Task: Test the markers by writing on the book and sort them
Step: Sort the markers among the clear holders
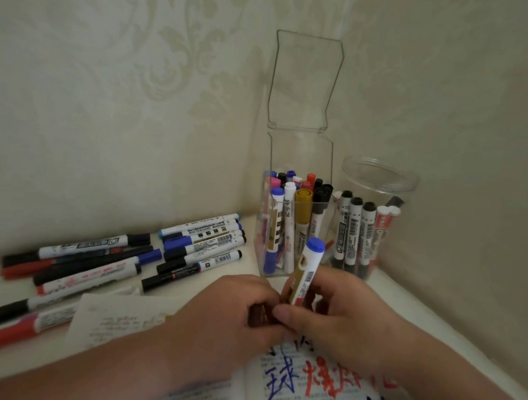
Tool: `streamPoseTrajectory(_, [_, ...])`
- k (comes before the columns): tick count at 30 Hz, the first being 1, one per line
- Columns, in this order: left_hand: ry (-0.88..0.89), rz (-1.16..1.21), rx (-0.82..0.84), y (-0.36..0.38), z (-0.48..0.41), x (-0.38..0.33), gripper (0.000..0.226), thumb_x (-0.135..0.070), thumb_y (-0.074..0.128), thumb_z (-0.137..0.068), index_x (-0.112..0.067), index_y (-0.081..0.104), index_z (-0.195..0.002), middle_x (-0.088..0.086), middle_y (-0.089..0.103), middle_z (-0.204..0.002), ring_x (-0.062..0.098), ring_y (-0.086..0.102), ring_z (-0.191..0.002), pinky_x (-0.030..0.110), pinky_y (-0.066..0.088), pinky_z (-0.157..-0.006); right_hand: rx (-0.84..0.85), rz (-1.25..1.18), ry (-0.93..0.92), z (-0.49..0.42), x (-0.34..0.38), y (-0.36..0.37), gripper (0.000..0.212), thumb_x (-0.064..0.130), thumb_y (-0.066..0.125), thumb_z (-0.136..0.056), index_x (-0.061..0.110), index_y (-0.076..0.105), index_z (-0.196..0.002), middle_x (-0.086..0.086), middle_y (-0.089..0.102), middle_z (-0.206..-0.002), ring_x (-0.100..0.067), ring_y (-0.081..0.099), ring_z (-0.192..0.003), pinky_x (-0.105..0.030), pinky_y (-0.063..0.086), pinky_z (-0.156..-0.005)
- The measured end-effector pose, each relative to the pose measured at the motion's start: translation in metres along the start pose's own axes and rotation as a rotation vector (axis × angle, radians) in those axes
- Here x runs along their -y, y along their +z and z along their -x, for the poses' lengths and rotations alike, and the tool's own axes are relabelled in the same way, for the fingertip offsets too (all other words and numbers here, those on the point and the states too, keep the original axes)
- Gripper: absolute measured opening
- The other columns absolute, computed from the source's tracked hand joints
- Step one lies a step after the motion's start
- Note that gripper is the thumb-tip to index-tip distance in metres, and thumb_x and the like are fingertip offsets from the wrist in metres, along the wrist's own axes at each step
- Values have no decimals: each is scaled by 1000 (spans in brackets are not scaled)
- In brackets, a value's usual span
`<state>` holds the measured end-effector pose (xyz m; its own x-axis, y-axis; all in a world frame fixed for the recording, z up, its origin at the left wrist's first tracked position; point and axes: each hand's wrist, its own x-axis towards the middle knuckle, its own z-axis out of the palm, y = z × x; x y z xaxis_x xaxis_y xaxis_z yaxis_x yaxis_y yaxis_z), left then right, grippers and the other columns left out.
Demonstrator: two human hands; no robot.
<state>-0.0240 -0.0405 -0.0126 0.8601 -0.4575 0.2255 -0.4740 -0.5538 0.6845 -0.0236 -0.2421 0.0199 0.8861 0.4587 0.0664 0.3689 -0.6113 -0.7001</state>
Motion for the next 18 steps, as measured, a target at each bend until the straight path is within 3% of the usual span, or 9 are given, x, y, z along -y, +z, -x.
streamPoseTrajectory(4, [-59, 46, 0, 0, 0, -4, 13, -50, 77, -81, -46, 65, -84, -24, 62, -88, -1, 57, -77, 17, 44, -66, -36, -164, -9, 0, 1, -5, 14, 48, 57, -90, 38, 66, -95, 12, 71, -97, -6, 68, -91, -27, 56, -79])
streamPoseTrajectory(7, [-126, 142, -12, 0, 2, -4, 25, -49, 75, -84, -45, 65, -107, -19, 66, -91, 0, 57, -73, 21, 51, -69, -161, -326, -1, 1, 4, -11, 28, 42, 51, -88, 22, 60, -106, -3, 74, -96, -17, 73, -90, -38, 63, -76])
streamPoseTrajectory(9, [-135, 165, -31, 0, 4, -6, 28, -45, 73, -87, -44, 62, -113, -19, 66, -94, 0, 58, -74, 22, 52, -70, -236, -400, -12, 2, 10, -19, 33, 46, 50, -87, 29, 54, -114, -11, 72, -90, -24, 74, -82, -42, 63, -66])
streamPoseTrajectory(11, [-129, 166, -55, -2, 6, -8, 26, -41, 72, -89, -43, 62, -113, -21, 66, -97, 2, 59, -78, 21, 53, -72, -312, -311, -26, 1, 20, -29, 36, 56, 47, -84, 46, 49, -119, -12, 67, -76, -21, 66, -62, -36, 56, -54])
streamPoseTrajectory(14, [-82, 106, -135, -13, 9, -17, 20, -36, 71, -90, -43, 64, -108, -24, 64, -100, 4, 60, -86, 20, 52, -72, -429, -180, -15, 1, 34, -50, 46, 54, 44, -90, 47, 40, -135, -3, 59, -59, -10, 51, -49, -28, 45, -48])
streamPoseTrajectory(18, [-16, 31, -305, -44, -5, -37, 14, -30, 72, -89, -42, 67, -95, -27, 64, -94, 0, 58, -83, 13, 45, -68, -480, -167, 46, -14, 46, -84, 34, 27, 62, -98, 52, 51, -119, 5, 56, -54, -11, 50, -48, -34, 43, -51])
